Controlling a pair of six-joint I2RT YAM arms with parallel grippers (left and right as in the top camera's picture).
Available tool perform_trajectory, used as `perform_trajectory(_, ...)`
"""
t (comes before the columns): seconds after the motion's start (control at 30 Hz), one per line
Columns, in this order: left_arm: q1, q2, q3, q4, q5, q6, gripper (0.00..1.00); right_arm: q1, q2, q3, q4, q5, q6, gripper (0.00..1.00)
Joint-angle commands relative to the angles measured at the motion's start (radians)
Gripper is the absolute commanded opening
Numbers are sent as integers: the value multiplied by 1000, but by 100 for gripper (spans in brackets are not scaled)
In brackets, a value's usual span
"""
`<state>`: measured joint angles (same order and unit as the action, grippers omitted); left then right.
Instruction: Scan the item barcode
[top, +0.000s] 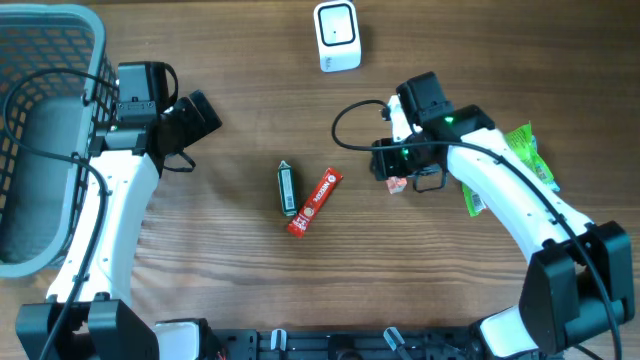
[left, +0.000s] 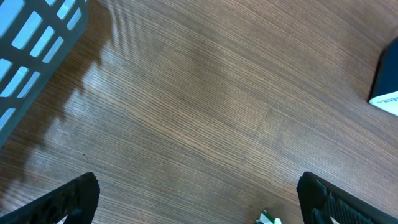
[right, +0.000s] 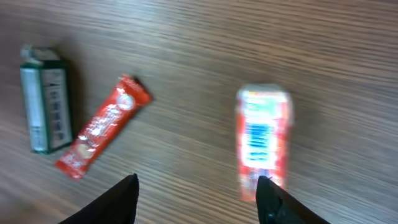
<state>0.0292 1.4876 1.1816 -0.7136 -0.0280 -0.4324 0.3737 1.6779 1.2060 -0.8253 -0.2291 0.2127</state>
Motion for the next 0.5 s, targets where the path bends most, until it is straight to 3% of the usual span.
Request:
perform_trajectory(0.0, 4, -6, 14, 2, -6, -2, 100, 73, 0, -4, 47, -58, 77, 60)
perform_trajectory(0.13, 4, -6, 14, 2, -6, -2, 100, 194, 0, -4, 132, -57, 233, 60)
perform_trajectory(0.17, 4, -6, 14, 2, -6, -2, 100, 226, 0, -4, 159, -58, 267, 64)
perform_trajectory(0.2, 4, -6, 14, 2, -6, -2, 100, 249, 0, -4, 184, -58, 284, 86)
perform_trajectory(0.23, 4, -6, 14, 2, -6, -2, 100, 270, 1, -4, 202, -58, 345, 97)
perform_trajectory(0.27, 4, -6, 14, 2, -6, -2, 100, 285, 2, -4, 214, -58, 406, 99)
perform_trajectory(0.33, 4, -6, 14, 2, -6, -2, 100, 317, 2, -4, 245, -49, 461, 98)
perform_trajectory(0.47, 4, -6, 14, 2, -6, -2, 100, 386, 2, -4, 245, 119, 623, 76)
